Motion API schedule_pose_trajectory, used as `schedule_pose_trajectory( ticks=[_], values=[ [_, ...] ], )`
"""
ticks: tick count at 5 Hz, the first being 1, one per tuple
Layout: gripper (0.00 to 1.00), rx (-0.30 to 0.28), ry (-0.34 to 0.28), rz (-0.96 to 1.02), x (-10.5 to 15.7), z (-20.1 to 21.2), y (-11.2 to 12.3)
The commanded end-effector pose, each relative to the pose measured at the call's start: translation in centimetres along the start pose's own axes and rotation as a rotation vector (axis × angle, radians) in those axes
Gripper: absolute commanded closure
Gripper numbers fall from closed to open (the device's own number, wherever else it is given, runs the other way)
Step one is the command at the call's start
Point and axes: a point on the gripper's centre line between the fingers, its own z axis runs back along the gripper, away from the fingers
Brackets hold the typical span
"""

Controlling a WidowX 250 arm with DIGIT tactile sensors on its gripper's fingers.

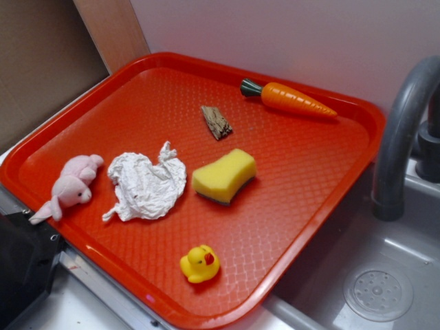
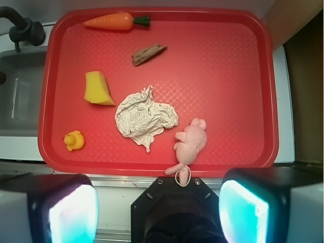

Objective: Grab the yellow duck.

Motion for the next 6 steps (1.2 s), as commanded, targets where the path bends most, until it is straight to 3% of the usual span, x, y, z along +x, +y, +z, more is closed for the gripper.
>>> schedule_pose_trajectory(
  ticks=[1, 2, 3, 5, 6],
  values=[
    [0.0, 0.0, 0.0, 0.0, 0.0, 0.0, 0.0],
    [0.0, 0.085, -0.057, -0.261, 4.0, -0.6, -2.2],
    [0.0, 0.096, -0.029, -0.516, 6.4, -1.9, -5.4],
    [0.0, 0.106, 0.068, -1.029, 5.4, -6.2, -13.9],
    [0.0, 0.072, 0.086, -1.279, 3.2, -8.3, -16.6]
  ],
)
